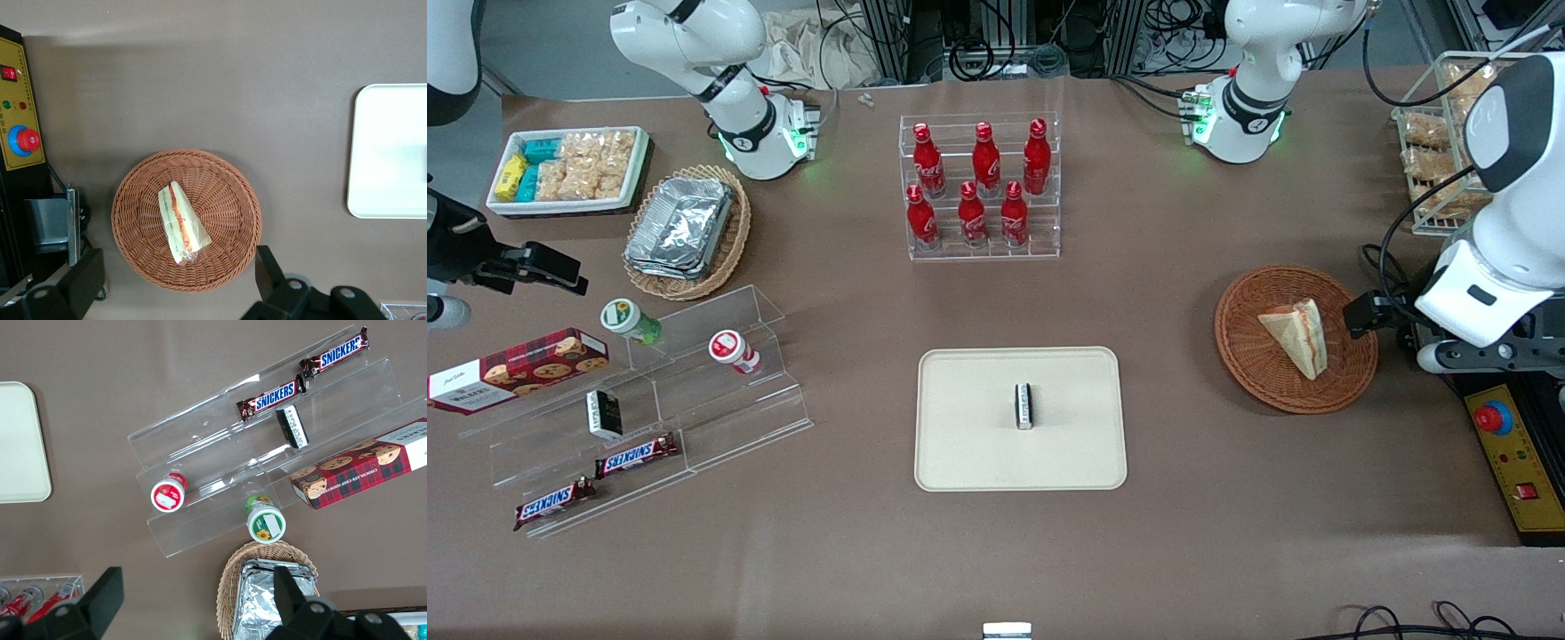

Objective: Place sandwich from basket to tray
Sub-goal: 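Lower the open left gripper over the sandwich in the wicker basket, then descend the left gripper around the sandwich wedge and close on it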

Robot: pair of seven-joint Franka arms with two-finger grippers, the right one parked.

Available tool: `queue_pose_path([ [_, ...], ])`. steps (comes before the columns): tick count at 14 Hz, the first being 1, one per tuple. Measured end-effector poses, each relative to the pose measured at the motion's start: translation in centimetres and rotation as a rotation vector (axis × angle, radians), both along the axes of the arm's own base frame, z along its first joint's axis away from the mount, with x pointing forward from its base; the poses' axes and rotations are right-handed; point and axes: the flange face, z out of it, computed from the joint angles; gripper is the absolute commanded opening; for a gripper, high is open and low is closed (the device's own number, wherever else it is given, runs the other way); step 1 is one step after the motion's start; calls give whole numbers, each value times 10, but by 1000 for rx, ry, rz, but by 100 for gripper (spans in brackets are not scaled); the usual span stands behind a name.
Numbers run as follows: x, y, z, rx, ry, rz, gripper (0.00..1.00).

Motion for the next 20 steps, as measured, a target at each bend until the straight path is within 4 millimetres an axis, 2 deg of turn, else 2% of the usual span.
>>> queue_pose_path([
  [2,0,0,-8,1,22,3,100],
  [8,-7,1,-54,21,72,166,99],
  [10,-14,4,-79,26,57,219,99],
  [15,-52,5,-151,48,60,423,98],
  [20,-74,28,-204,37,49,483,99],
])
